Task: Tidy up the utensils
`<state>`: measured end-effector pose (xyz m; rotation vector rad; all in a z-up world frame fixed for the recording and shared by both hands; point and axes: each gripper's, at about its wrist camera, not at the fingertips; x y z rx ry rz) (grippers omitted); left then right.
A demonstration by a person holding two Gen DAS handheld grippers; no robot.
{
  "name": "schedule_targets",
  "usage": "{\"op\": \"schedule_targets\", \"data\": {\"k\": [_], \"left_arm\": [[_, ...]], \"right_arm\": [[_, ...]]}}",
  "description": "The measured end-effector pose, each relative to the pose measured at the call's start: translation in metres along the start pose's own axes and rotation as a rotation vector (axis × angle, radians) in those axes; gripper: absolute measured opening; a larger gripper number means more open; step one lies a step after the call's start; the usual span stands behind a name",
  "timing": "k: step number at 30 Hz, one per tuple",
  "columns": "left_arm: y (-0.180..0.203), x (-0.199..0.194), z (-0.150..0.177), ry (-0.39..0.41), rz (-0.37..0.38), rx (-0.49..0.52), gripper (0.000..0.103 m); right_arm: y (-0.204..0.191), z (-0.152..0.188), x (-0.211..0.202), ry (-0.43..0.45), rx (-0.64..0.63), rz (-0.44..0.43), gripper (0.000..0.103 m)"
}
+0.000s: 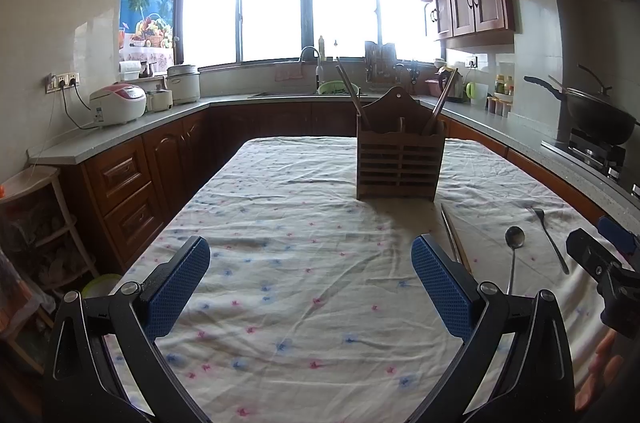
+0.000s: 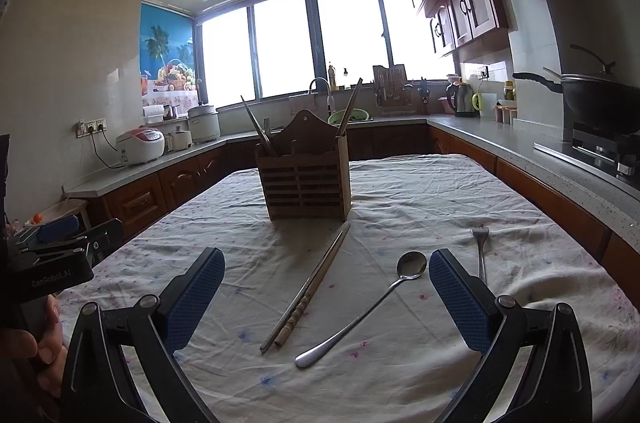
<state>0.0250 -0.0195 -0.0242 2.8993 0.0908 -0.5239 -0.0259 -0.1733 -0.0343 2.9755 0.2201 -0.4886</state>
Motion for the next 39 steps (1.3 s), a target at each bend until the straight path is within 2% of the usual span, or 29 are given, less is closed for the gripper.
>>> {"op": "schedule_targets", "data": {"k": [9, 12, 15, 18, 22, 26, 39], "left_arm": [[0.010, -0.002, -0.009, 0.053, 0.019, 0.004, 0.103], [0.018, -0.002, -0.015, 0.071, 0.022, 0.022, 0.103], [0.021, 0.003, -0.020, 0.058, 0.032, 0.010, 0.103], [0.023, 0.006, -0.019, 0.078, 0.017, 0.012, 0.103], [0.026, 0.013, -0.014, 0.027, -0.023, 0.043, 0.103], [0.020, 0.015, -0.007, -0.020, 0.022, 0.007, 0.103], [0.023, 0.002, -0.001, 0.013, 0.032, 0.038, 0.103]], "right_arm": [[0.001, -0.010, 0.000, 0.028, 0.003, 0.029, 0.103], [-0.001, -0.017, 0.007, 0.006, -0.033, 0.063, 0.103], [0.003, -0.024, 0.012, -0.015, -0.023, 0.039, 0.103], [0.006, -0.029, 0.012, 0.000, -0.023, 0.036, 0.103], [0.009, -0.027, 0.016, -0.010, -0.014, 0.046, 0.103], [0.014, -0.017, 0.017, -0.016, 0.042, 0.028, 0.103], [0.006, -0.002, 0.005, 0.006, 0.015, 0.057, 0.103]]}}
Point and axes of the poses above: each gripper's, at about its wrist camera, not at the fingertips, and x roughly the way its jaws point, y to its right, z to its underside, and after that the axes turned 12 degrees about -x, right-handed
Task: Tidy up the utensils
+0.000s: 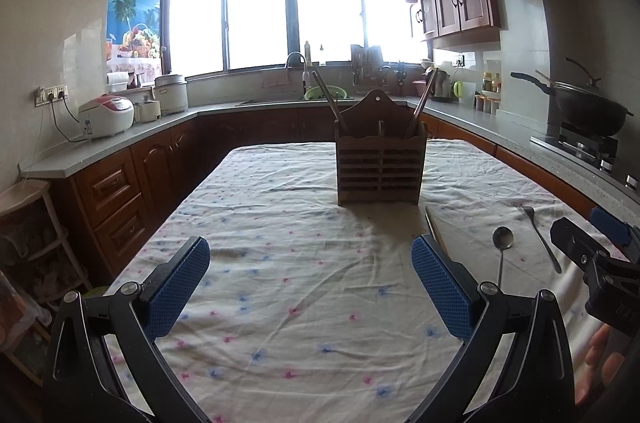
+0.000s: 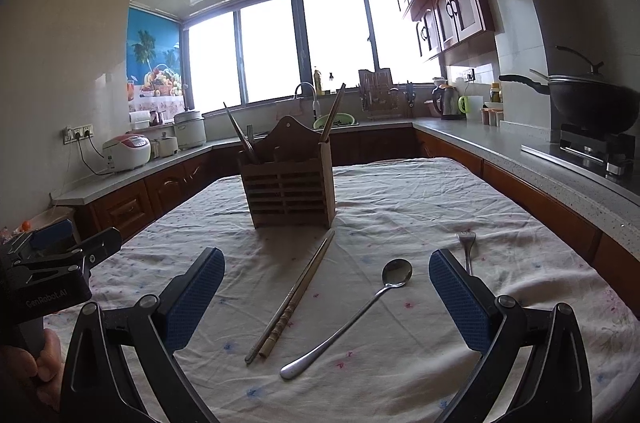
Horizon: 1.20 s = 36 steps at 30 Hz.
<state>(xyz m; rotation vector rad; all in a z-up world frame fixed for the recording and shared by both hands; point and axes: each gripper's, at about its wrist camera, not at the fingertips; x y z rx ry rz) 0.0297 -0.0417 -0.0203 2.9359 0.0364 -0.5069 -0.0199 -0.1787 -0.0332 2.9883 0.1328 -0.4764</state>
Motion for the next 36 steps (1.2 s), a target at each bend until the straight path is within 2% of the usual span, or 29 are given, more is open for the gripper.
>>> {"op": "schedule_targets", "data": {"k": [7, 36], "left_arm": [[-0.0014, -0.0003, 0.0018, -0.017, 0.010, -0.004, 0.103], [-0.0049, -0.0018, 0.0007, -0.020, 0.013, -0.012, 0.103]], "right_arm": [[-0.0018, 0.0020, 0.0033, -0.021, -0.001, -0.004, 0.103], [-0.0060, -0.0079, -0.0045, 0.016, -0.021, -0.008, 0.103]]}}
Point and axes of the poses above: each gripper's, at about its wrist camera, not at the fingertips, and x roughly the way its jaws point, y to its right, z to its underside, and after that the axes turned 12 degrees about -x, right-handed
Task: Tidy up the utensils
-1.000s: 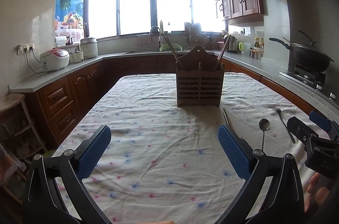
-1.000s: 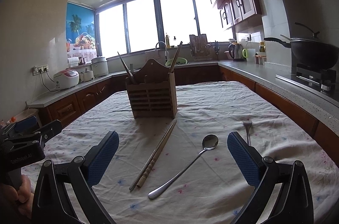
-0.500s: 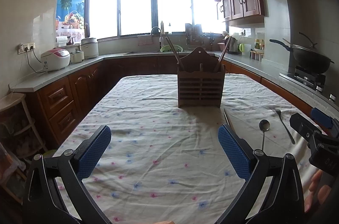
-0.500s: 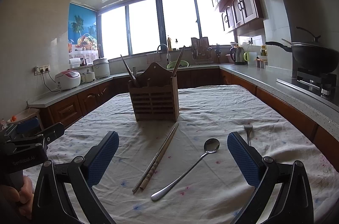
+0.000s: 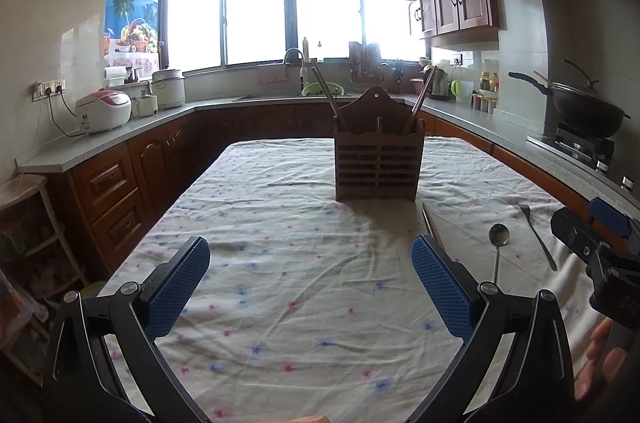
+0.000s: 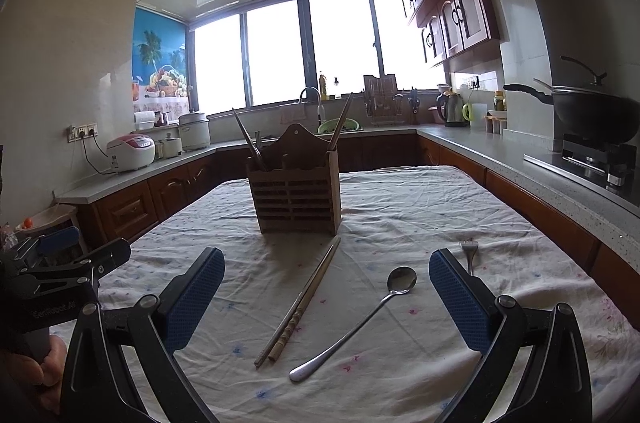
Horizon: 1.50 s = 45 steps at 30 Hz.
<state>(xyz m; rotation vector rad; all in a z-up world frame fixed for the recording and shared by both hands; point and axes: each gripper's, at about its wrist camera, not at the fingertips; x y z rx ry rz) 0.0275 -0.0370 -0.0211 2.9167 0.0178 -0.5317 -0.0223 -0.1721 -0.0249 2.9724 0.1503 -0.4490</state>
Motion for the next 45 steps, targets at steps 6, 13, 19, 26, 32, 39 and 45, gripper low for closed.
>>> {"op": "schedule_targets", "data": {"k": [6, 13, 19, 26, 32, 39, 45], "left_arm": [[-0.0005, 0.0009, -0.0004, 0.004, -0.002, 0.002, 0.103], [-0.0006, 0.0007, -0.0005, 0.003, 0.000, 0.005, 0.103], [-0.0003, 0.0013, -0.0022, 0.004, -0.004, 0.001, 0.103], [-0.0004, 0.0016, -0.0021, 0.002, -0.001, 0.001, 0.103], [0.0001, 0.0006, -0.0020, 0.003, 0.000, 0.002, 0.103], [0.0001, -0.0001, -0.0016, 0.006, -0.003, 0.000, 0.103], [0.0007, -0.0009, -0.0022, 0.011, -0.005, 0.002, 0.103]], "right_arm": [[-0.0005, 0.0003, -0.0001, 0.002, 0.001, -0.001, 0.103], [-0.0022, 0.0000, 0.0004, 0.004, -0.002, -0.004, 0.103], [-0.0029, -0.0015, -0.0012, 0.014, 0.000, -0.003, 0.103], [-0.0026, -0.0022, -0.0023, 0.018, 0.001, -0.004, 0.103], [-0.0026, -0.0025, -0.0031, 0.017, 0.001, -0.003, 0.103], [-0.0019, -0.0028, -0.0036, 0.016, 0.004, -0.005, 0.103], [-0.0014, -0.0034, -0.0047, 0.020, 0.005, -0.003, 0.103]]}}
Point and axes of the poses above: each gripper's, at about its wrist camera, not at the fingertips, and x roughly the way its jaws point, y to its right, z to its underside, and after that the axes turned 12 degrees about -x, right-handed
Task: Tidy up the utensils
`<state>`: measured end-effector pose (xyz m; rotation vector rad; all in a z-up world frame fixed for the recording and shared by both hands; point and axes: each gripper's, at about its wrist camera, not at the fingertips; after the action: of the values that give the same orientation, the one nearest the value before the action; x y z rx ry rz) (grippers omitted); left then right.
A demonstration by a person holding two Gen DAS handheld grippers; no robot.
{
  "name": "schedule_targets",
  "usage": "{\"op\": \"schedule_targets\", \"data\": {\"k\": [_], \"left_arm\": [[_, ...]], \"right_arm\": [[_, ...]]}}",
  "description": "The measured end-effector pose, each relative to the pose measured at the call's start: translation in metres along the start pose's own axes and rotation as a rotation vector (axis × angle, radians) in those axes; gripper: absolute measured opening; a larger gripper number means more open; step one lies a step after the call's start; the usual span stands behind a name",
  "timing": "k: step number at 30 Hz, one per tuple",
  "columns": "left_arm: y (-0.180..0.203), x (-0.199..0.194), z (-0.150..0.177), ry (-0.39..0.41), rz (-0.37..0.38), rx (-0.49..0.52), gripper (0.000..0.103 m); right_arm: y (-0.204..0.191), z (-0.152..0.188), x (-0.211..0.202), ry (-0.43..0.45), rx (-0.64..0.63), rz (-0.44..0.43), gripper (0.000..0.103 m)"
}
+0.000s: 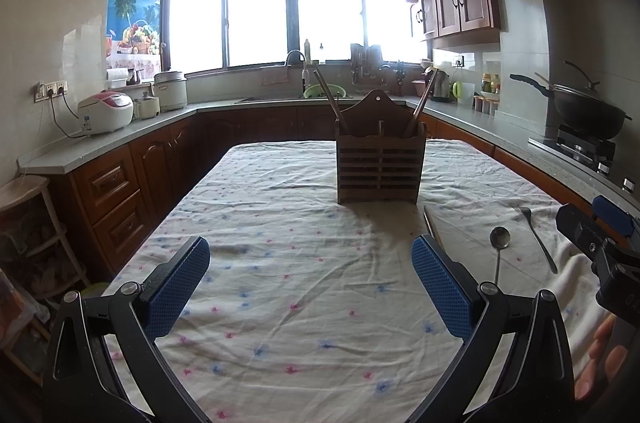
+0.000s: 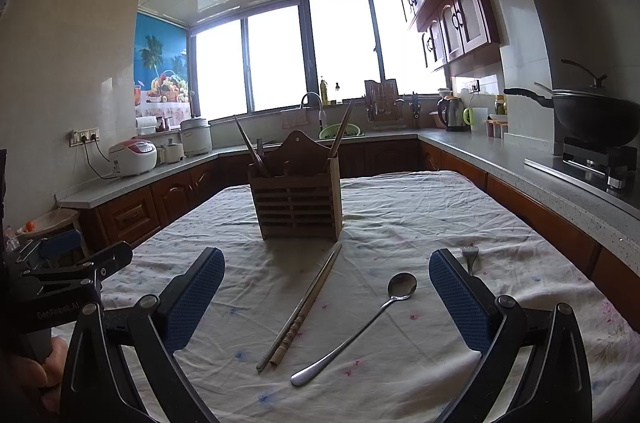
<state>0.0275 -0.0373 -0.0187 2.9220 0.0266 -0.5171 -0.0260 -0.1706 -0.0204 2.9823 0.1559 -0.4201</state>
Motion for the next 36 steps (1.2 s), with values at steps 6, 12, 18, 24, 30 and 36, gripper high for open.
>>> {"op": "schedule_targets", "data": {"k": [6, 12, 18, 24, 30, 36], "left_arm": [[0.0000, -0.0018, -0.0003, 0.010, -0.005, 0.003, 0.103], [-0.0004, -0.0011, -0.0012, 0.006, -0.004, -0.001, 0.103], [0.0006, -0.0004, -0.0009, 0.006, -0.004, 0.003, 0.103], [0.0006, 0.0008, -0.0005, 0.004, -0.002, 0.004, 0.103], [0.0005, 0.0019, -0.0006, 0.002, 0.000, 0.002, 0.103], [0.0008, 0.0039, -0.0018, 0.000, 0.001, 0.004, 0.103]], "right_arm": [[0.0016, -0.0011, -0.0005, 0.005, 0.001, 0.001, 0.103], [0.0015, -0.0012, -0.0011, 0.007, 0.004, 0.001, 0.103], [0.0021, -0.0010, -0.0011, 0.006, 0.006, -0.002, 0.103], [0.0021, -0.0010, -0.0012, 0.006, 0.006, -0.002, 0.103], [0.0021, -0.0007, -0.0010, 0.005, 0.009, -0.002, 0.103], [0.0020, -0.0011, -0.0012, 0.006, 0.010, -0.002, 0.103]]}}
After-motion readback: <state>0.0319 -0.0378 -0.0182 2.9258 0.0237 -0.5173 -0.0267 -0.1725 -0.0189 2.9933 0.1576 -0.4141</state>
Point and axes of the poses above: each gripper's, at about its wrist camera, not at the fingertips, and x roughly the way its jaws point, y to its right, z to its underside, and after that the axes turned 12 degrees about -x, right-handed
